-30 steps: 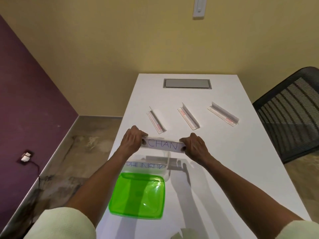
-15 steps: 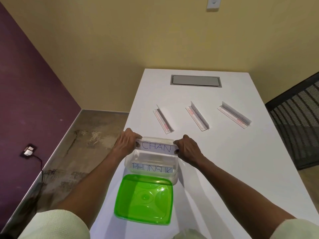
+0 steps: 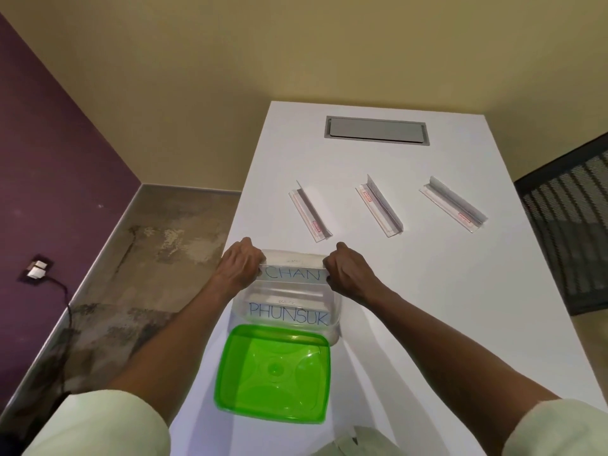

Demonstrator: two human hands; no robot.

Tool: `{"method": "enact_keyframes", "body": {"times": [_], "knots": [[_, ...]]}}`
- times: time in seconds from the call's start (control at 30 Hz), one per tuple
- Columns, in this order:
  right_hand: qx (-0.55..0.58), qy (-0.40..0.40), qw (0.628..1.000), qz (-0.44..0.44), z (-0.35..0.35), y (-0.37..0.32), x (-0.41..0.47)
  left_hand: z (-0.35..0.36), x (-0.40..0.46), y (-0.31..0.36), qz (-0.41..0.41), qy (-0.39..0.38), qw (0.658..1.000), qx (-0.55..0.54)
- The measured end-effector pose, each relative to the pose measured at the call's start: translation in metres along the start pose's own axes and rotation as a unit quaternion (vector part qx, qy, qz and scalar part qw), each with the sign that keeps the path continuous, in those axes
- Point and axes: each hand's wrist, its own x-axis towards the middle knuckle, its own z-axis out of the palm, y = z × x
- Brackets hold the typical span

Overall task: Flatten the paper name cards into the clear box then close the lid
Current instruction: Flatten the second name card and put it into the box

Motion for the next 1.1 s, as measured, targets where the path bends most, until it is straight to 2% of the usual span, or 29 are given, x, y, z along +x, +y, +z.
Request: {"method": "enact_keyframes", "body": {"times": [0.17,0.3,0.47,0.6,0.7,0.83,0.93,1.03,1.1], "knots": [[0.004,-0.009,1.0,-0.026,0.006,-0.007,-0.002,0.005,0.002,-0.005,0.026,0.0,1.0,0.016],[-0.005,-0.012,0.999,-0.029,0.016,-0.011,-0.001,0.012,0.007,-0.005,0.06,-0.026,0.995,0.078],[-0.052,-0.001,0.998,-0.045,0.025,-0.014,0.006,0.022,0.012,0.001,0.086,-0.074,0.984,0.14],[-0.084,-0.011,0.995,-0.055,0.03,-0.022,0.013,0.026,0.012,0.006,0.092,-0.055,0.981,0.161],[-0.114,-0.03,0.992,-0.052,0.035,-0.026,0.019,0.031,0.014,0.007,0.101,-0.068,0.971,0.204],[-0.156,-0.072,0.984,-0.046,0.042,-0.028,0.025,0.032,0.014,0.005,0.098,-0.093,0.967,0.217],[-0.18,-0.084,0.979,-0.051,0.044,-0.03,0.026,0.036,0.017,0.006,0.11,-0.066,0.97,0.206],[-0.212,-0.114,0.969,-0.059,0.043,-0.033,0.026,0.044,0.017,0.006,0.095,-0.102,0.972,0.187],[-0.219,-0.118,0.966,-0.071,0.043,-0.033,0.025,0.051,0.02,0.004,0.1,-0.084,0.977,0.171]]}}
